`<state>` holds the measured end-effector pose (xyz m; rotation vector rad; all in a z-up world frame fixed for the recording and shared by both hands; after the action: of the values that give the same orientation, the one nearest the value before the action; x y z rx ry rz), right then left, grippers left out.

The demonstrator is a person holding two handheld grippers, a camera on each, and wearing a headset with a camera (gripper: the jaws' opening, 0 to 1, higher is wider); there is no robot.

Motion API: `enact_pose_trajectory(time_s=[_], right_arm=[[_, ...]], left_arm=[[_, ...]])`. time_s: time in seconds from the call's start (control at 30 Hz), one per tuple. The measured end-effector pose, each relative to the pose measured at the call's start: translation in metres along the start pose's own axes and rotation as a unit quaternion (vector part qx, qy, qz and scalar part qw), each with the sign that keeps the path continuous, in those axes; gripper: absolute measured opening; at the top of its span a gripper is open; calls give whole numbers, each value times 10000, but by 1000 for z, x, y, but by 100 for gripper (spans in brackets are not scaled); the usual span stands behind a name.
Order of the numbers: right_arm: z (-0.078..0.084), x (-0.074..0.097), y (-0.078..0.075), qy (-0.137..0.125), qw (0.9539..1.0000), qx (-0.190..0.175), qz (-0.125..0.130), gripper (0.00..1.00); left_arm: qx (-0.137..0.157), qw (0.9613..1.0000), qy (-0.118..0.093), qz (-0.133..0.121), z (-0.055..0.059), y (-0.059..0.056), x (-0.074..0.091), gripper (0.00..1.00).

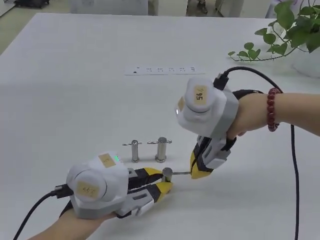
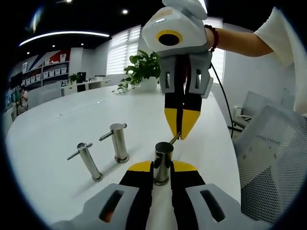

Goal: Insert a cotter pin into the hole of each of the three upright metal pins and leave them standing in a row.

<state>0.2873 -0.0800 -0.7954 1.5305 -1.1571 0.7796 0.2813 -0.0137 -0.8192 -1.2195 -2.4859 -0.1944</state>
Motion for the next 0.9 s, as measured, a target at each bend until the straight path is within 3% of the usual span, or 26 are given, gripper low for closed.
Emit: enact_pose_trajectory(time_s=[0.03,0.13,0.47,0.6,0.9], right_arm=[[-3,0,1,-88,9999,-110,-48,3],[-1,-3,-2,116,9998,96,90,3],[-1,-6,-3,84,9998,124,102,3],[-12,-5,-1,-236,9997,-45,57,3],[-17,-5,-1,-221,9997,27,113,3]], left_arm=[[5,10000,-1,-4,0,0,0,12],[10,10000,4,-6,0,0,0,12],[30,10000,10,-15,0,1,0,12],[61,10000,1,-11,0,1,-1,12],[92,10000,-6,-10,0,1,-2,12]])
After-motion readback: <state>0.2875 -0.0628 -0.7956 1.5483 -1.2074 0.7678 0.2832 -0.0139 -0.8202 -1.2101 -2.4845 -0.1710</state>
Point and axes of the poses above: the centre of the closed fingertips' face, and the gripper's own axes: x roughly backward along the fingers, y roughly to its left, z roughly out of its underside, the point moved 3 cm from there along x, roughly backward along the fingers, and after that the axes turned 10 degrees about -z, right-handed, at the moved point
